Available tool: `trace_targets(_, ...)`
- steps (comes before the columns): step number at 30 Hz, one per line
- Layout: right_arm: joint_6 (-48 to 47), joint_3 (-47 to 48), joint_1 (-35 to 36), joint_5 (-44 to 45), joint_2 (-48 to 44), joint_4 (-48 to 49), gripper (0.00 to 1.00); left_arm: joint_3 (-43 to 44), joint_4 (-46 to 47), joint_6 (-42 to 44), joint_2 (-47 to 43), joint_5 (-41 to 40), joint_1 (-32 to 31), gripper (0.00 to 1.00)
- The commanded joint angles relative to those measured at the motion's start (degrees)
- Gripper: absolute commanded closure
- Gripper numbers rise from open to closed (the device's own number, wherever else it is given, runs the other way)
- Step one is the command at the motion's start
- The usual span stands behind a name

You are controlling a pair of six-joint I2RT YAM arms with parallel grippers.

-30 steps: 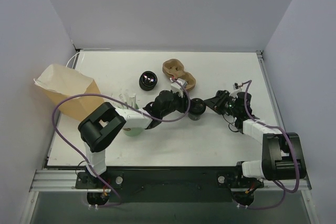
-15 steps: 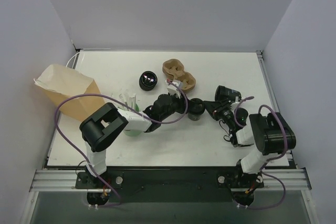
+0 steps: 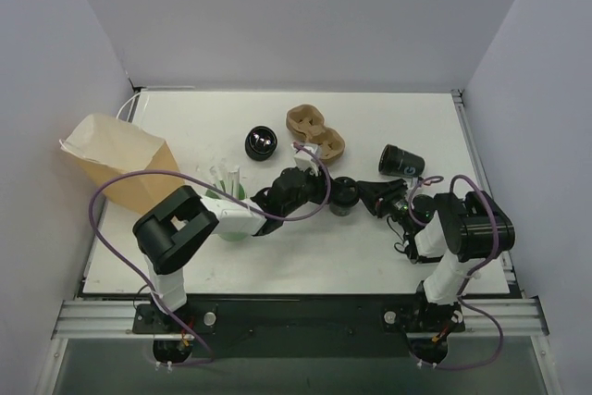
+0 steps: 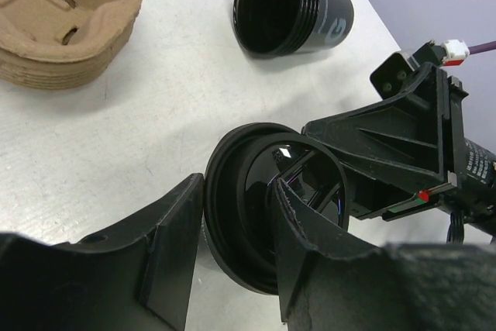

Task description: Pack the takeout coffee

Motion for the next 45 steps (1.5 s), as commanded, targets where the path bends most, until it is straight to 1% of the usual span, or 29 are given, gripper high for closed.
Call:
trace_targets(1,-7.6,-1.8,-0.2,-8.8,-4.9,-14.5,0.64,-3.4,-29.5,3.4,4.2,0.2,-1.2,0.52)
trace_targets(2,-8.2,-1.5,-0.4,-8.7,-6.3,-18.2,0.62,-3.0,-29.8,3.5,4.0,0.2,-1.1,0.52)
trace_targets(3,-8.9,-1.3,-0.6,-8.5,-9.2,-20.4,0.61,-2.1,-30.4,3.7,3.9,0.2,-1.2,0.52)
trace_targets(4,-9.6,-0.5,-0.9,-8.4,-10.7,-22.6,0.56,-1.7,-31.5,3.8,3.8,0.2,-1.1,0.52)
trace_targets(5,-11.3,0.0,-1.4,-8.3,-12.2,-25.0,0.55,-1.3,-31.9,3.8,3.3,0.4,-1.1,0.52)
trace_targets(6,-12.5,0.6,-1.6,-7.7,-15.4,-30.6,0.54,-0.8,-32.3,4.0,2.8,0.6,-1.2,0.52)
trace_targets(7,-13.8,2.0,-1.7,-7.5,-17.1,-33.8,0.52,0.1,-33.3,4.1,2.4,0.9,-1.1,0.49)
trace_targets(8,-16.7,3.1,-1.9,-7.0,-20.6,-40.5,0.52,0.7,-33.8,4.2,1.1,1.2,-1.1,0.49)
trace_targets(10,-19.3,4.8,-2.1,-5.6,-24.1,-47.3,0.52,2.9,-36.1,4.8,-0.1,1.5,-1.2,0.48)
trace_targets(11,-22.3,6.7,-2.4,-4.9,-27.7,-54.2,0.52,3.8,-36.9,5.0,-1.3,2.1,-1.1,0.47)
trace_targets(13,-25.2,8.9,-2.4,-2.6,-30.9,-60.9,0.51,6.6,-39.3,5.6,-2.6,2.7,-1.2,0.45)
trace_targets(14,-26.4,10.7,-2.3,-2.3,-33.2,-65.8,0.51,7.3,-40.5,5.8,-3.9,2.9,-1.2,0.44)
trace_targets(17,-29.9,12.9,-2.5,-1.0,-35.8,-72.2,0.51,10.4,-43.4,5.8,-6.2,3.9,-1.1,0.39)
trace_targets(19,-31.6,14.4,-2.6,-0.6,-36.6,-74.2,0.51,12.1,-45.3,5.9,-6.7,4.4,-1.0,0.37)
trace_targets(20,-32.2,15.0,-2.6,-0.3,-37.7,-76.3,0.51,13.1,-45.8,6.1,-7.0,4.9,-1.0,0.34)
trace_targets(21,-32.8,15.8,-2.7,-0.1,-38.4,-77.5,0.51,14.8,-46.2,6.2,-7.1,5.3,-1.1,0.27)
trace_targets(23,-35.1,16.9,-2.9,1.1,-40.7,-81.7,0.51,16.9,-48.0,6.7,-7.0,6.5,-1.0,0.20)
trace_targets(24,-36.3,17.7,-3.0,2.0,-41.7,-83.7,0.50,18.5,-48.6,7.1,-7.1,6.7,-1.1,0.18)
trace_targets(25,-39.4,20.0,-3.0,3.0,-42.3,-86.1,0.50,19.0,-49.4,7.2,-7.1,6.6,-1.1,0.18)
trace_targets(26,-40.7,21.2,-3.0,5.0,-43.4,-90.6,0.50,19.3,-49.6,7.3,-7.2,6.6,-1.0,0.17)
trace_targets(28,-43.8,25.2,-2.9,7.1,-43.9,-94.6,0.51,19.9,-50.1,7.6,-7.3,6.4,-1.0,0.15)
trace_targets(29,-46.4,26.8,-3.0,8.6,-43.9,-98.8,0.50,20.0,-50.4,7.7,-7.3,5.8,-1.0,0.15)
trace_targets(33,-50.2,31.4,-3.4,13.2,-43.5,-103.5,0.50,19.6,-51.1,8.5,-7.5,5.7,-0.8,0.15)
trace_targets(37,-51.7,33.9,-3.4,12.2,-42.2,-104.3,0.50,20.2,-54.7,10.8,-8.9,2.8,-0.3,0.14)
trace_targets(42,-53.6,36.3,-3.3,10.2,-39.6,-105.4,0.50,20.6,-58.2,12.1,-12.8,3.1,1.3,0.12)
trace_targets(45,-53.9,36.2,-3.4,10.8,-39.5,-105.8,0.50,19.6,-59.0,11.9,-15.1,3.3,2.0,0.09)
